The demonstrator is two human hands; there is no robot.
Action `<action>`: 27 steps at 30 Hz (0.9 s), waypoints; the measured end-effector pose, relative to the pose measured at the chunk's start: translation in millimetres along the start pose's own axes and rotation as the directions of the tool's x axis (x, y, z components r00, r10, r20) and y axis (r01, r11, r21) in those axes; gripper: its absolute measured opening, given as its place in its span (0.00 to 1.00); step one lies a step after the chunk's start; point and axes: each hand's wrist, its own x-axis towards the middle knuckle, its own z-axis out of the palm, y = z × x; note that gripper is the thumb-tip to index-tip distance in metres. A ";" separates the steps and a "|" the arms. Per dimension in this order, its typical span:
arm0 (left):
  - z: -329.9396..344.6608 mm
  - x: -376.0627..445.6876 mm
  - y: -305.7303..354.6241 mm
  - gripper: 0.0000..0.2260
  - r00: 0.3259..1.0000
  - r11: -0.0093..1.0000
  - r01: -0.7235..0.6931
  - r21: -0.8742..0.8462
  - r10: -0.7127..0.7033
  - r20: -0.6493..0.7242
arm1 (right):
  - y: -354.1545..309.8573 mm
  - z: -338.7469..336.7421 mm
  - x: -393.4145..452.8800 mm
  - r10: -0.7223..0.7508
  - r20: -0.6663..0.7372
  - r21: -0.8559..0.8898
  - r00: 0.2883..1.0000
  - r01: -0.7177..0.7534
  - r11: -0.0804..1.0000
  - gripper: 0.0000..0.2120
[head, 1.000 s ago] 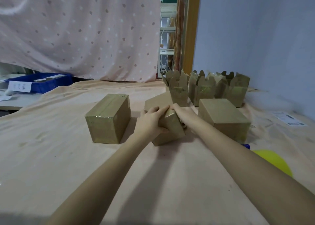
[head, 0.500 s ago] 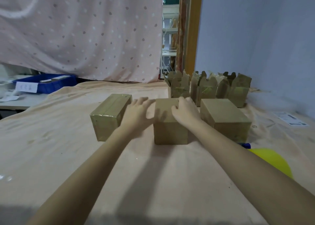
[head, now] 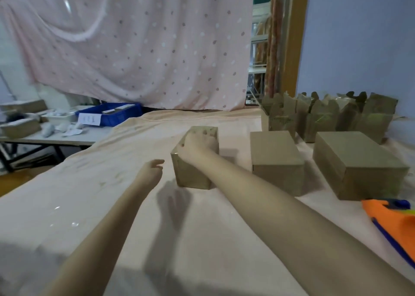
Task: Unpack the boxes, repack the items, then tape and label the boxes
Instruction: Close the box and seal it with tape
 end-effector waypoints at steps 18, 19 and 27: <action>14.2 15.2 -22.2 0.27 0.976 0.956 -0.103 -0.275 0.150 0.155 | -27.5 4.3 33.3 0.252 -0.064 0.339 0.965 -0.217 0.916 0.38; 12.4 16.9 -18.2 0.28 0.979 0.936 -0.099 -0.338 0.152 0.134 | -22.8 3.2 30.3 0.248 -0.112 0.426 0.962 -0.179 0.887 0.35; 12.1 22.7 -2.8 0.30 0.916 0.924 -0.369 -0.099 0.379 0.129 | 37.8 37.7 7.9 0.302 0.084 0.857 0.950 -0.223 0.465 0.23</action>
